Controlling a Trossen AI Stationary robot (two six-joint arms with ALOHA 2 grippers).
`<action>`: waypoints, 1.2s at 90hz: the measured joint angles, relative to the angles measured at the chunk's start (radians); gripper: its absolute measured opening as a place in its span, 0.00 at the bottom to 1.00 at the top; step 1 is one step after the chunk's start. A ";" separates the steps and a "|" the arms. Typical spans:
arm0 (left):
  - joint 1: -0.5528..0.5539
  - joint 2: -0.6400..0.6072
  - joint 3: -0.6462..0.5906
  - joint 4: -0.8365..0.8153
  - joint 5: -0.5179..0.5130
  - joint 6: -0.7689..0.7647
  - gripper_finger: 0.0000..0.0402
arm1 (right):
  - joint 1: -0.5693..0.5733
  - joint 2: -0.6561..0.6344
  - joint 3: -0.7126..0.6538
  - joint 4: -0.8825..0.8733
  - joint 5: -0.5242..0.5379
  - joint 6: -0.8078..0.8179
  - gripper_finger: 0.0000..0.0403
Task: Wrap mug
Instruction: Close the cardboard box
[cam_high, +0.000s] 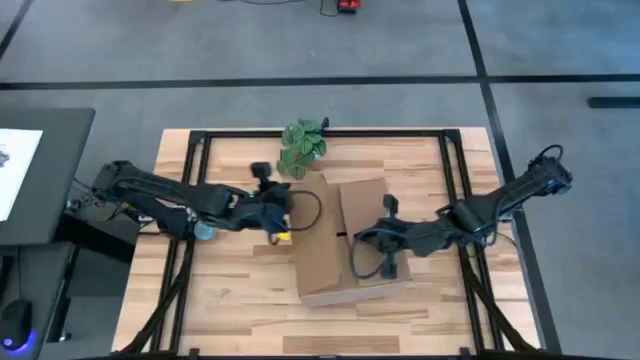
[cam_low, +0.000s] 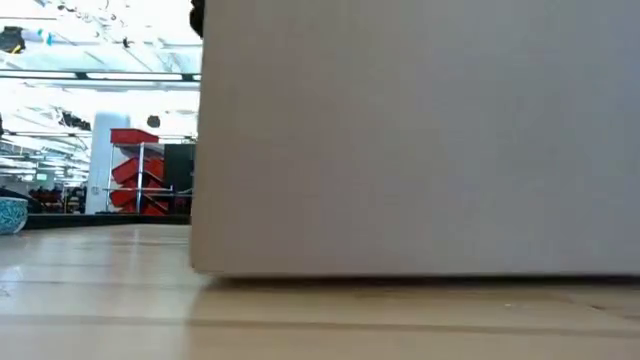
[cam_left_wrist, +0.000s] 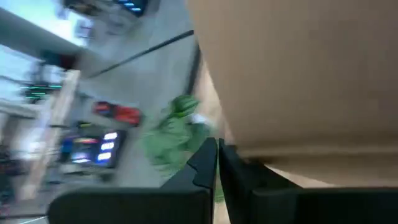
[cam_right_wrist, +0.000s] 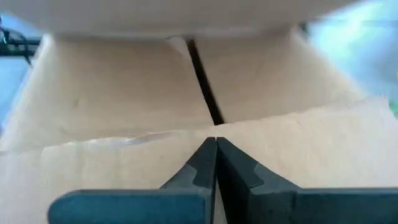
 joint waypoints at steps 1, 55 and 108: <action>0.001 -0.002 0.001 -0.001 0.004 -0.001 0.00 | 0.001 -0.001 0.000 0.005 0.001 -0.010 0.00; -0.093 -0.059 -0.007 0.044 0.019 -0.038 0.00 | 0.027 -0.008 0.001 0.135 -0.019 -0.238 0.00; -0.078 0.023 -0.055 0.383 0.234 0.036 0.00 | -0.042 -0.212 -0.460 0.773 -0.157 -0.252 0.00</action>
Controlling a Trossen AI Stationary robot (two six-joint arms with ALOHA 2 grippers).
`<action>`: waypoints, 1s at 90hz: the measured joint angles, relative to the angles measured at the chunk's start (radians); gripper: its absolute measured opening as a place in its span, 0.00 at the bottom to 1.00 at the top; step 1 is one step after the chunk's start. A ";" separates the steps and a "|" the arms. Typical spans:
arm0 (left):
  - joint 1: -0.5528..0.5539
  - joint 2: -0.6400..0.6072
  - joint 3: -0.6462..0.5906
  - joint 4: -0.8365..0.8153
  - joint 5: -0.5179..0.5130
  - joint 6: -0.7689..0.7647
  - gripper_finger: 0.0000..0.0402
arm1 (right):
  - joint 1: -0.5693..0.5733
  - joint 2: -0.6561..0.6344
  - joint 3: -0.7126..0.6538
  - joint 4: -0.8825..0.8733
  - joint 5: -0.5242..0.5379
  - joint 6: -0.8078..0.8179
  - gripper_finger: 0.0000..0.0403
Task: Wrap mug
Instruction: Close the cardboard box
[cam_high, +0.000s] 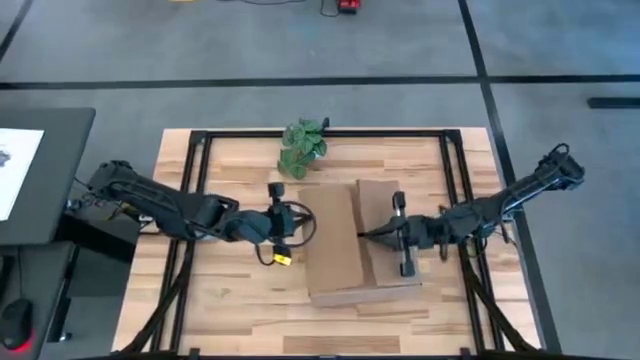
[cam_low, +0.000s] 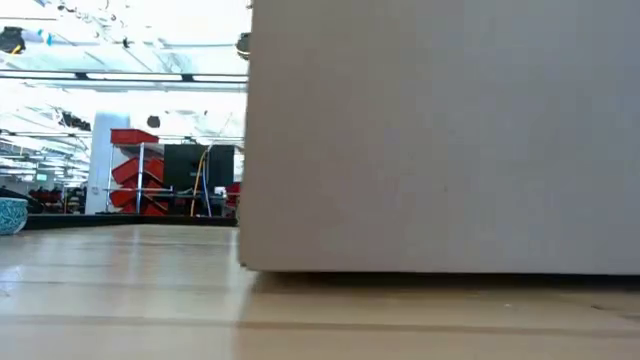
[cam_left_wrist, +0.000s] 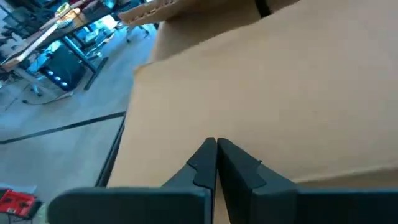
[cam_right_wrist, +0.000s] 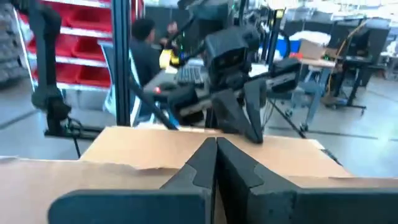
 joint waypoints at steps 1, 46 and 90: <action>0.001 0.002 0.000 0.001 0.000 0.001 0.00 | -0.005 0.000 -0.004 0.002 -0.006 0.005 0.00; 0.025 -0.012 -0.005 -0.016 -0.038 0.020 0.00 | -0.281 0.157 -0.042 0.078 -0.263 0.186 0.00; -0.044 -0.180 -0.013 -0.100 -0.117 -0.021 0.00 | -0.400 0.185 0.024 -0.086 -0.369 0.299 0.00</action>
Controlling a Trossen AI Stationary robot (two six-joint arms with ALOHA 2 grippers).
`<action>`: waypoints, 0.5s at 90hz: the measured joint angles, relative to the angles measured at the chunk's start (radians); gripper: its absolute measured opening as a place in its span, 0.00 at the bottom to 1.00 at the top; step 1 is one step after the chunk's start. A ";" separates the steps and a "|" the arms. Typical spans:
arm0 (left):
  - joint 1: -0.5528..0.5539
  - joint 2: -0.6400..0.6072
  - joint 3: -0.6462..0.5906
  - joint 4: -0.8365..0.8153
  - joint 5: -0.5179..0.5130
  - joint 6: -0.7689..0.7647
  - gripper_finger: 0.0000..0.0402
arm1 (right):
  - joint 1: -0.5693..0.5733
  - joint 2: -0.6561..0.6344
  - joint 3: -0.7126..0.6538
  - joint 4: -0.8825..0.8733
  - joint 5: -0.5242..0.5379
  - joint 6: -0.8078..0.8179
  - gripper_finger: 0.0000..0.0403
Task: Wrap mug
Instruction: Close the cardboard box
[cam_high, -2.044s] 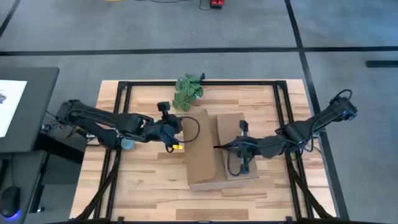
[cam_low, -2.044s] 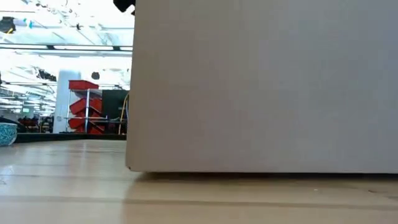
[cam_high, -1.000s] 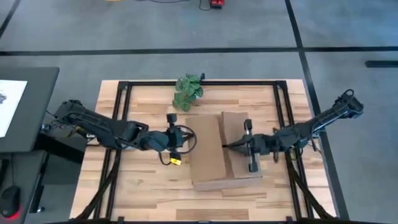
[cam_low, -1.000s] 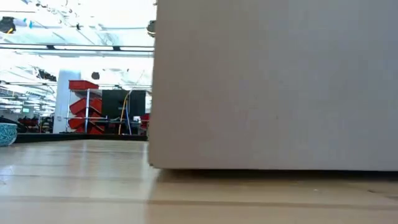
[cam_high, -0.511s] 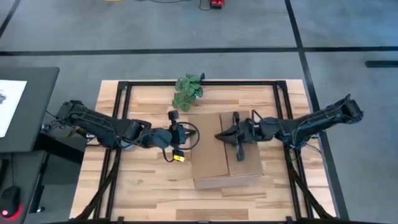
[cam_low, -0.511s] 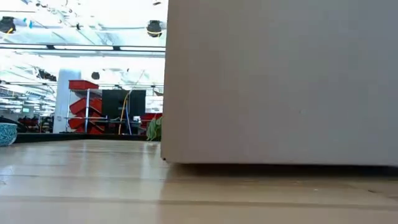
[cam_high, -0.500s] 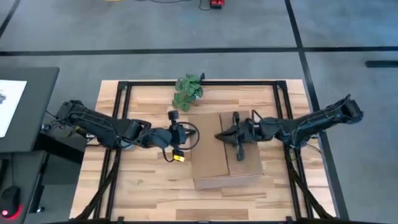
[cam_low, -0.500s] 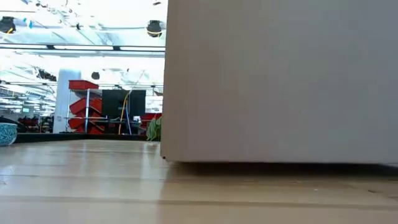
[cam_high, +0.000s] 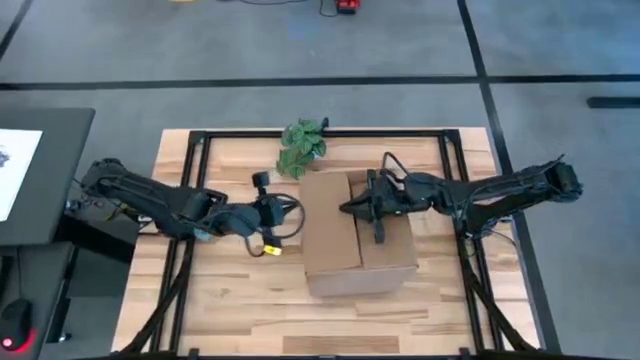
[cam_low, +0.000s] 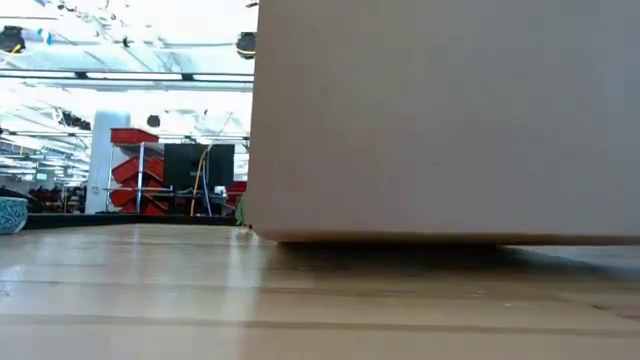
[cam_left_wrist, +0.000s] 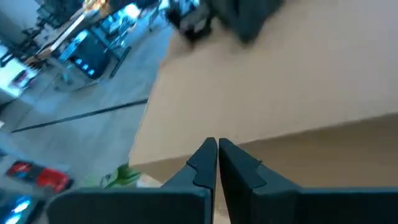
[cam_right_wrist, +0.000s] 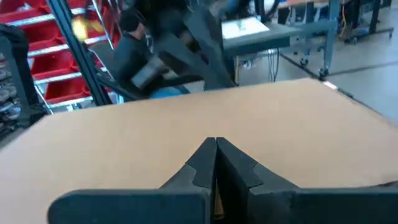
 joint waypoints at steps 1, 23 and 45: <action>-0.004 -0.006 0.000 0.002 0.000 -0.004 0.00 | 0.000 0.000 0.004 -0.009 0.000 0.000 0.00; -0.114 -0.047 0.003 0.025 0.148 -0.091 0.00 | 0.000 0.002 0.034 -0.073 0.019 0.002 0.00; -0.218 0.095 0.005 0.088 0.270 -0.099 0.00 | 0.008 0.049 0.037 -0.053 0.031 0.001 0.00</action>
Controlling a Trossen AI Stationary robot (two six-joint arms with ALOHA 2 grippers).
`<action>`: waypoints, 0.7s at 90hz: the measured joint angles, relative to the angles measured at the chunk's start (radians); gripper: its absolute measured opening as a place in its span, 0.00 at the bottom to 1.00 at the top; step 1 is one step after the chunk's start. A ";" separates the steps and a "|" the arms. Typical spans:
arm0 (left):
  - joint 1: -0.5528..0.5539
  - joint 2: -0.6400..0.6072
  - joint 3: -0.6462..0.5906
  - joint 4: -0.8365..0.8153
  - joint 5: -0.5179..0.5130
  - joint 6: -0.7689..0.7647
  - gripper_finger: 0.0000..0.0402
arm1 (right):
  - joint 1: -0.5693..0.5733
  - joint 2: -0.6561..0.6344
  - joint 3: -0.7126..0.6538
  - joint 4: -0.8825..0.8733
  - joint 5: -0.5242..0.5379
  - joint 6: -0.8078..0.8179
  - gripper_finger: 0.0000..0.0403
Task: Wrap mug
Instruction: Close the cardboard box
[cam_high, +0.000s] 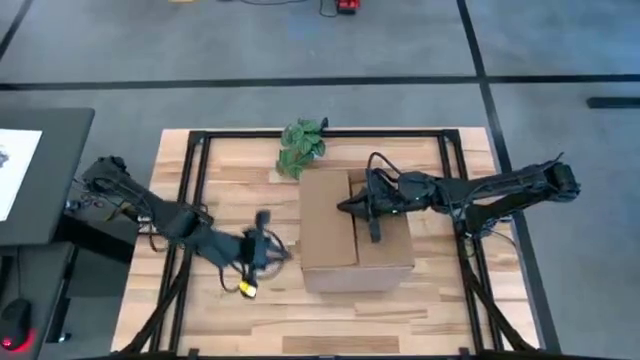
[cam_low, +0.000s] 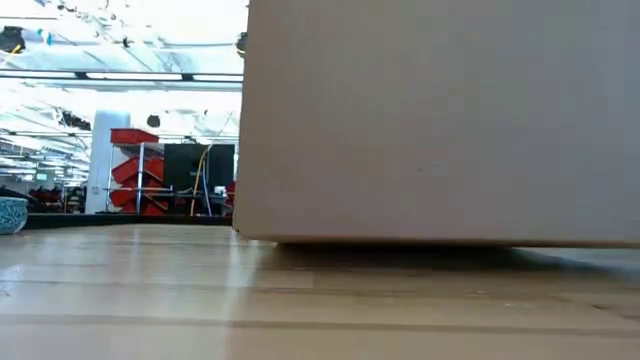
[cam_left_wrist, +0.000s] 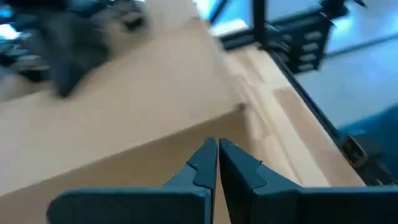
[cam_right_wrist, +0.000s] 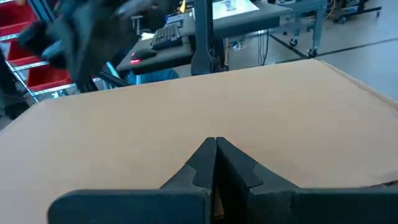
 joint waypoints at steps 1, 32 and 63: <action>-0.004 0.009 0.000 0.008 0.000 0.000 0.00 | 0.000 0.005 0.000 0.004 0.000 -0.002 0.00; -0.074 0.259 0.003 0.104 -0.074 -0.027 0.00 | -0.028 0.137 0.081 0.062 -0.015 -0.061 0.00; -0.064 0.268 0.002 -0.144 -0.369 -0.209 0.00 | -0.105 0.232 0.212 -0.028 -0.017 -0.133 0.00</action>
